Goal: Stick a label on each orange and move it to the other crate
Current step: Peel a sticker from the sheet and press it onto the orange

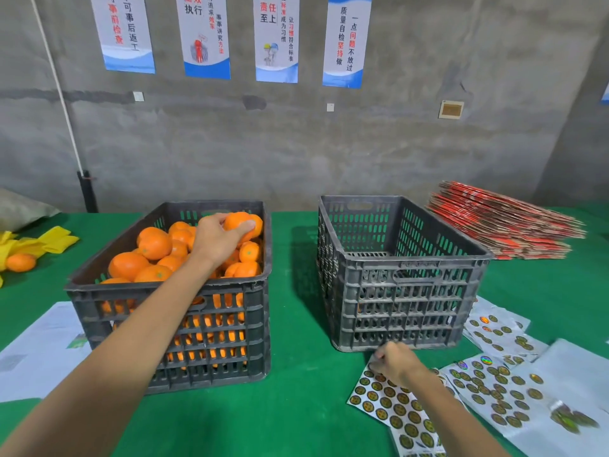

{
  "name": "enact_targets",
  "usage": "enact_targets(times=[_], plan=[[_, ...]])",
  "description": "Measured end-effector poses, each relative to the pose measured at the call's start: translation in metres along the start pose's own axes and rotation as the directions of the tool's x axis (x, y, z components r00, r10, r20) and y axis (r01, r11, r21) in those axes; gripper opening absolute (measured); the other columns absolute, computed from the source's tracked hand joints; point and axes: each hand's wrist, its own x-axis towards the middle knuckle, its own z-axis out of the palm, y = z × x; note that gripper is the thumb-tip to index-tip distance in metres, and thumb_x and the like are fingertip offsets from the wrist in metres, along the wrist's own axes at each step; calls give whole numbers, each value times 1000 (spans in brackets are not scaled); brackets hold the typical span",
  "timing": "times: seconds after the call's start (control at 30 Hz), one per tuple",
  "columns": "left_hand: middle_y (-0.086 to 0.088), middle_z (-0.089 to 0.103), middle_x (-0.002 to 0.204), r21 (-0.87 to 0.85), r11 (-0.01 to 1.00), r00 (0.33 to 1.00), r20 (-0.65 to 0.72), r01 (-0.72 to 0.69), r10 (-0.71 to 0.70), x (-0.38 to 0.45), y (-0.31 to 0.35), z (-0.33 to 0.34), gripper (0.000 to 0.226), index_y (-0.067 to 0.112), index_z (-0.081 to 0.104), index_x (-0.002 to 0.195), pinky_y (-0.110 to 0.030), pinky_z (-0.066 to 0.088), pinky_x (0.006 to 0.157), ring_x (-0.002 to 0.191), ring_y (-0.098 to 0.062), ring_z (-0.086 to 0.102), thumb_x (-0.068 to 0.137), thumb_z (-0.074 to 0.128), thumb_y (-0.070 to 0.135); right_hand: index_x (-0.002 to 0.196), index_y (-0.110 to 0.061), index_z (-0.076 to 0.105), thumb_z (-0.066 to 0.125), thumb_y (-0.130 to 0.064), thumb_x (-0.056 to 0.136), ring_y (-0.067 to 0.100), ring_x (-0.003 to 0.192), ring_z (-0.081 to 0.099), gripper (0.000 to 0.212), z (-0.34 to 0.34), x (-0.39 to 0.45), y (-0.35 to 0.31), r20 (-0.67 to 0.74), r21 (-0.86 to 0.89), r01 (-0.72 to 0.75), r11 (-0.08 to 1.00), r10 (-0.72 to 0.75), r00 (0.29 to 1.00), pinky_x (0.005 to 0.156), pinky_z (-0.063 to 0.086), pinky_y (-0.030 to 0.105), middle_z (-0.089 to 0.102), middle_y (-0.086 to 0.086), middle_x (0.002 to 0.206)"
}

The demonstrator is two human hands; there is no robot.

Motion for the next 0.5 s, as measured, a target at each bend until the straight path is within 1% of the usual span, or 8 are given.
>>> enact_targets(times=[0.03,0.07,0.1,0.17,0.23,0.33,0.4,0.5], plan=[[-15,66,134,13,1000,1000,-9,-20,20,-4,-1,2,67,2,65,132,-41,49,99,118,-27,61,87,77,50,83,-18,70,65,-29,96,24,94,66,18,-1,-1,-4,-1,-22,6,1000,-6,1000,76,46,29,73,10,102],[-16,65,135,27,999,999,-9,-33,33,-7,-2,4,67,1,64,133,-40,48,98,118,-27,61,87,77,49,78,-21,67,66,-29,95,23,89,62,19,-1,-2,-6,-8,-33,13,999,-14,1000,74,43,28,71,11,101],[-17,63,137,33,999,999,-1,-32,32,-9,-3,7,70,0,62,136,-41,48,100,121,-28,60,88,76,49,80,-20,69,66,-29,95,23,88,60,18,1,-2,-7,-14,-34,16,999,-17,1000,74,41,28,71,13,104],[-17,61,140,32,999,1000,9,-12,11,-11,-5,9,74,0,58,140,-44,48,105,127,-31,57,88,76,50,96,-10,76,66,-28,95,27,96,64,20,5,-1,-8,-48,-31,13,999,-15,999,75,41,29,71,15,110],[-18,63,136,45,999,1000,-13,-21,22,-11,-5,8,73,0,60,138,-46,48,105,124,-32,59,88,75,52,103,-6,75,65,-25,96,30,104,66,23,9,-2,-10,-81,-31,1,1000,-4,997,77,43,30,72,14,108],[-17,66,130,51,997,998,-46,-49,52,-12,-6,5,70,2,62,135,-47,50,102,118,-30,61,89,73,53,105,-2,72,62,-18,96,31,105,67,21,10,0,-14,-109,-37,-45,998,41,993,85,50,32,70,15,106],[-17,63,133,54,998,998,-45,-40,42,-14,-8,4,74,4,59,140,-50,48,105,123,-31,58,89,72,55,106,-3,72,61,-18,96,32,105,67,20,10,0,-16,-108,-51,-53,997,47,993,87,53,35,71,15,109],[-17,61,135,62,998,999,-50,-18,22,-15,-9,2,78,4,55,144,-51,48,106,126,-32,56,89,71,57,103,-7,74,58,-17,98,31,102,68,20,12,-2,-15,-124,-95,-29,995,17,992,87,54,36,73,14,106]])
